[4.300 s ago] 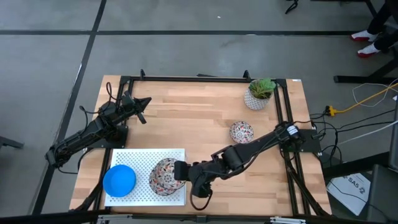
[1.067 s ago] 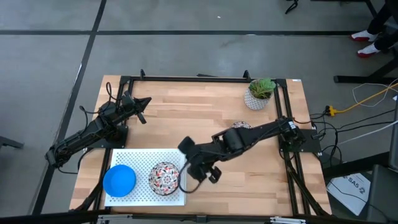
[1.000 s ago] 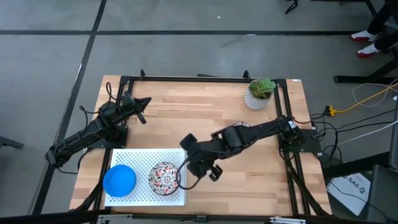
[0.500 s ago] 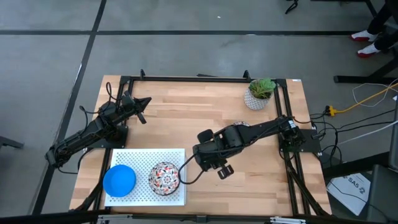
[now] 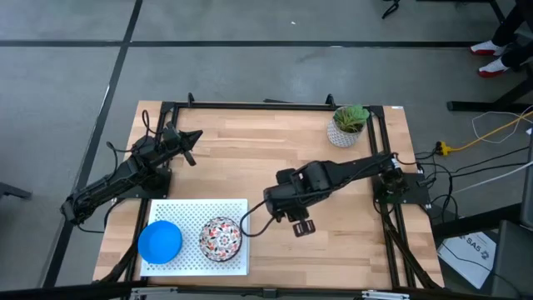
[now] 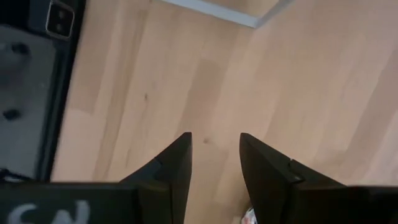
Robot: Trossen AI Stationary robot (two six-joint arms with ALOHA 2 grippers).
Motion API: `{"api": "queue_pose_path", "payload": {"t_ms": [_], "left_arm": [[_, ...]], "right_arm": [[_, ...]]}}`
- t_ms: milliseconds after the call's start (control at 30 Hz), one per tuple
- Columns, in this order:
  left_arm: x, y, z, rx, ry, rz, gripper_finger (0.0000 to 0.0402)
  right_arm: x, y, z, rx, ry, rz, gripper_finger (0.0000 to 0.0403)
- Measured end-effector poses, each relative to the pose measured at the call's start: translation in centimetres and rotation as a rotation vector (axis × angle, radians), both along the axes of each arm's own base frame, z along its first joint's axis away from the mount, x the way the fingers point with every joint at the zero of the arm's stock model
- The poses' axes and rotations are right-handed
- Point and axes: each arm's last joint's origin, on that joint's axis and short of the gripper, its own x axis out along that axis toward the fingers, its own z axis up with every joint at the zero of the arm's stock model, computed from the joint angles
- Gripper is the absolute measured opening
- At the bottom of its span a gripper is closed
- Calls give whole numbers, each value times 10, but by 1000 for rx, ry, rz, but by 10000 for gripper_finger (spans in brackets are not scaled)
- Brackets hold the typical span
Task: Pick & Place Mini bowls
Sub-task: Stack the patterned bowl on the stacked patterned bowls on the shelf
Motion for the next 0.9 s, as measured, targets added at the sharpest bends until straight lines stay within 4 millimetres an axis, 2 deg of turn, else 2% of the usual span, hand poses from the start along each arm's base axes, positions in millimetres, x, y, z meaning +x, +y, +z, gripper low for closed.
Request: {"api": "queue_pose_path", "payload": {"t_ms": [133, 333, 533, 767, 900], "left_arm": [[0, 0, -1, -5, 6, 0, 4], [0, 0, 0, -1, 1, 0, 4], [0, 0, 0, -1, 0, 0, 4], [0, 0, 0, -1, 1, 0, 4], [0, 0, 0, 0, 1, 0, 4]], "right_arm": [[-4, -9, 6, -9, -17, -80, 134], [-23, -18, 4, -94, -12, -187, 134], [-52, -28, -14, -122, 5, -321, 134], [-86, -41, -40, 1, -119, -541, 134], [-99, -47, -57, -13, -145, -699, 134]]}}
